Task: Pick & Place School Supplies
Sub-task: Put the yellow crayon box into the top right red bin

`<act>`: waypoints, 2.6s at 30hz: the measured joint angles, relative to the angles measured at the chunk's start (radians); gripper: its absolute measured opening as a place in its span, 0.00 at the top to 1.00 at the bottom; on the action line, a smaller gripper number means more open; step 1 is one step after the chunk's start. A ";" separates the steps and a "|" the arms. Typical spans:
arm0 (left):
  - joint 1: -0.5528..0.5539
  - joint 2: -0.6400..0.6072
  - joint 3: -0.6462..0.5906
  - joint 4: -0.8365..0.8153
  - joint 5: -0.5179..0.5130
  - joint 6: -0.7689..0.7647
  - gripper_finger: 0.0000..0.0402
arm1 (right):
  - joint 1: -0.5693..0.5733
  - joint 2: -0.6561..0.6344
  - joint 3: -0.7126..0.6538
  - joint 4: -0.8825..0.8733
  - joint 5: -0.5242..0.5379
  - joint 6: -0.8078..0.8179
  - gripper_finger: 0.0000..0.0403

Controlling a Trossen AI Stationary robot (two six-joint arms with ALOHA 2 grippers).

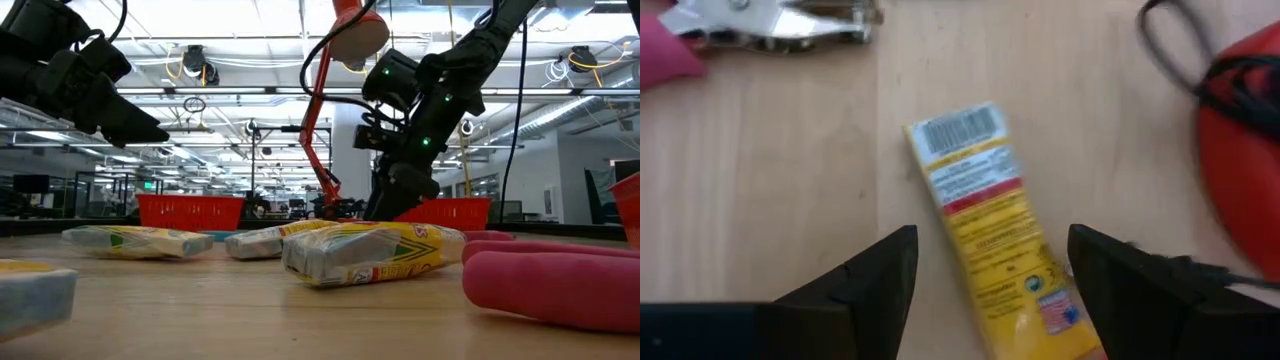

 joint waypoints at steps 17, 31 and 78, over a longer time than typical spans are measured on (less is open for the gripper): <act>0.000 0.000 0.000 0.000 0.001 0.001 0.43 | 0.061 0.055 0.002 0.040 0.005 0.043 0.62; 0.000 0.000 0.000 -0.001 0.003 0.001 0.43 | 0.140 0.056 -0.002 0.105 0.010 0.162 0.83; 0.000 0.000 0.000 -0.017 0.003 0.002 0.43 | -0.137 -0.272 -0.014 -0.479 0.230 0.127 0.83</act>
